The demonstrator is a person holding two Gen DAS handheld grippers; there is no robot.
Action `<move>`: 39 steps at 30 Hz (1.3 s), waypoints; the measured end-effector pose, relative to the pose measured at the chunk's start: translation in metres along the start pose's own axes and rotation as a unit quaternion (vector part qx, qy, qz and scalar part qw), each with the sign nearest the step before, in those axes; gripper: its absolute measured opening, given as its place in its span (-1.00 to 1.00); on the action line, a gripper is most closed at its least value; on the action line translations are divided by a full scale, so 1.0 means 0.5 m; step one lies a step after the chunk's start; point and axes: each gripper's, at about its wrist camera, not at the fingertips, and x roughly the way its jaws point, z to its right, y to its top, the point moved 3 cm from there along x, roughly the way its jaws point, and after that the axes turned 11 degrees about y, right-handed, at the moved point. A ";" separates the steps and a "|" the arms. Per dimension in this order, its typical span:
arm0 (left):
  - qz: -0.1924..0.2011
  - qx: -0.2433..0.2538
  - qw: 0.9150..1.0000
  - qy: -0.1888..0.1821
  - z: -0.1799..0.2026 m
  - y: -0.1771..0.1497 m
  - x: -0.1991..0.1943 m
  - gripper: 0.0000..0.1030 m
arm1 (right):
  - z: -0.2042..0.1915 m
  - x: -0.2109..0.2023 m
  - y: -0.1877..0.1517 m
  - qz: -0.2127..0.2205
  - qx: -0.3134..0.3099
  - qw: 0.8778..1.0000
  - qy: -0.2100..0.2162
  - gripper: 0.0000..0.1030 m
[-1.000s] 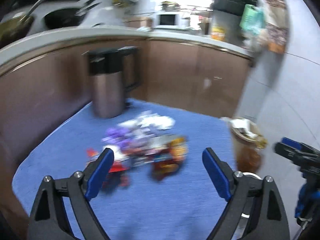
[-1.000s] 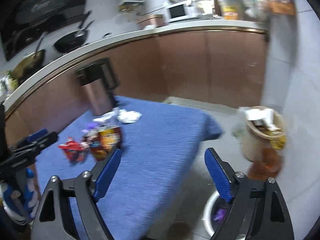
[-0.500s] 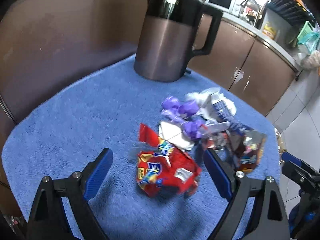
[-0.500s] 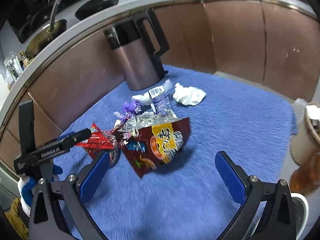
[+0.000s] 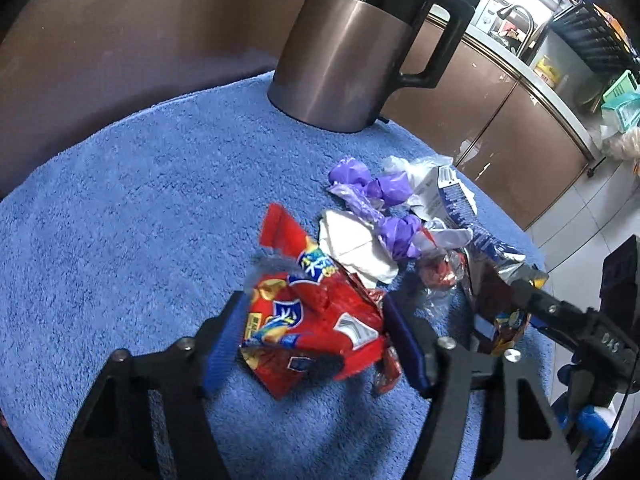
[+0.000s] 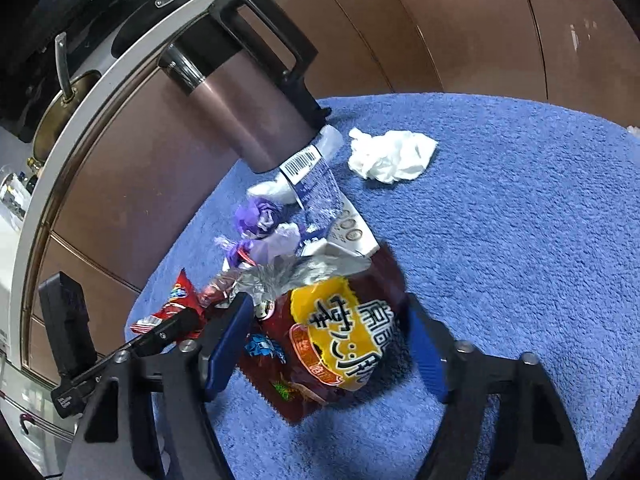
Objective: Collect trash
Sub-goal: 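Grasp the red wrapper with the left tool while the right tool grasps the brown bag, then carry both wrappers over the bin and open both tools to drop them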
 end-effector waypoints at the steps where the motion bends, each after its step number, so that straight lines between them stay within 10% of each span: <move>1: 0.001 0.000 1.000 0.000 -0.001 -0.002 -0.001 0.18 | 0.001 -0.002 -0.005 -0.002 0.000 1.000 -0.001 -0.04; 6: 0.002 -0.004 1.000 -0.007 -0.013 -0.015 -0.023 -0.17 | 0.004 -0.016 -0.029 -0.003 0.007 1.000 0.004 -0.55; 27: 0.133 0.012 0.991 -0.004 -0.034 -0.035 -0.335 -0.40 | -0.192 -0.335 -0.078 0.121 -0.110 0.986 0.000 -0.65; 39: 0.128 0.149 0.973 -0.118 0.238 -0.099 -0.424 -0.40 | -0.117 -0.608 -0.150 0.225 -0.096 0.960 -0.135 -0.65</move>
